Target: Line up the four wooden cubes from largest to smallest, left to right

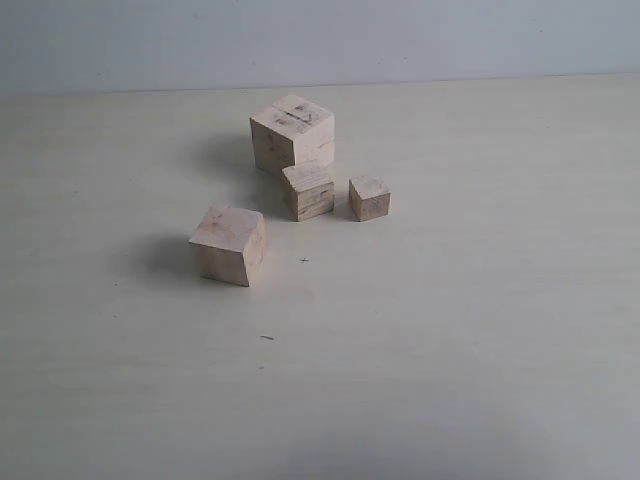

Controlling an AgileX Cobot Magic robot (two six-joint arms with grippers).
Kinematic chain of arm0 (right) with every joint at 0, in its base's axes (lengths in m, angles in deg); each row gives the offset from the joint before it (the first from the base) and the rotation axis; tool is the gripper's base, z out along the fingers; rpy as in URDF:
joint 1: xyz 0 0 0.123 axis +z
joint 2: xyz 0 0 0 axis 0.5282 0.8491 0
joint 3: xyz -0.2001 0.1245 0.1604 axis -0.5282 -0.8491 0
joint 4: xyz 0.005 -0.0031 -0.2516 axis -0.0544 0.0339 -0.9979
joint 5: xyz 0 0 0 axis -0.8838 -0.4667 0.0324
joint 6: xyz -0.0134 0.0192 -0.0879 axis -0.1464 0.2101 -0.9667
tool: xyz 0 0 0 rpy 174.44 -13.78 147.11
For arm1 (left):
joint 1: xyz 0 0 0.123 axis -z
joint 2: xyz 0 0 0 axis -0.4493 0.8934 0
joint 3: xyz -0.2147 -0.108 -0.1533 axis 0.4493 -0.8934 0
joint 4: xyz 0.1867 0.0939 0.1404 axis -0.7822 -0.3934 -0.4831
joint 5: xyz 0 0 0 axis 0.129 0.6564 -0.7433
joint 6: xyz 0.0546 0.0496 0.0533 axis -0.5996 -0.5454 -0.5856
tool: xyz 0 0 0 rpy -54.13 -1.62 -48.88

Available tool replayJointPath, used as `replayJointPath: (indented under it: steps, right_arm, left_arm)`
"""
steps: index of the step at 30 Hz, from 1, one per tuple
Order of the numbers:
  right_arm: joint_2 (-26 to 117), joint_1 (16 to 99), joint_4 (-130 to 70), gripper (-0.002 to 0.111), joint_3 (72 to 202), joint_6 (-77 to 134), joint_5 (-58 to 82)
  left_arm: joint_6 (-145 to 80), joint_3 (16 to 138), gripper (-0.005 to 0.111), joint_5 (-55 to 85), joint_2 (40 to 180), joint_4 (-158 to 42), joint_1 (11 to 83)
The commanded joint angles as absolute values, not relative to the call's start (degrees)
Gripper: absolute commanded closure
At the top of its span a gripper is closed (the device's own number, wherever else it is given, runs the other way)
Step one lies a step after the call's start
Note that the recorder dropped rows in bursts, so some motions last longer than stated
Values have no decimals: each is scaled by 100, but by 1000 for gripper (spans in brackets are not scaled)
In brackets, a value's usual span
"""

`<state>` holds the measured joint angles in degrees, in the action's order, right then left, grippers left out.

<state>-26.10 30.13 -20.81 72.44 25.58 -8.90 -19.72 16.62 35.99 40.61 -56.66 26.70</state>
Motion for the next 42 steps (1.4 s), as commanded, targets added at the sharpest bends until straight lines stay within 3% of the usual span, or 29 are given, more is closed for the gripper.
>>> replayJointPath:
  steps: [1,11,29,34,42]
  right_arm:
    - [-2646,2988,-2084,108,7221,2558,-845]
    - [-2646,2988,-2084,108,7221,2558,-767]
    - [-2646,2988,-1861,108,7230,3141,3334]
    - [-2351,2988,-1855,108,8036,3161,2462]
    - [-310,2988,-1868,108,10412,3148,663]
  left_arm:
    - [-1987,1643,107,3533,4033,-5610,2700]
    - [-1987,1643,107,3533,4033,-5610,2700]
    - [-1987,1643,107,3533,4033,-5610,2700]
    - [-1987,1643,107,3533,4033,-5610,2700]
    - [-1987,1643,107,3533,4033,-5610,2700]
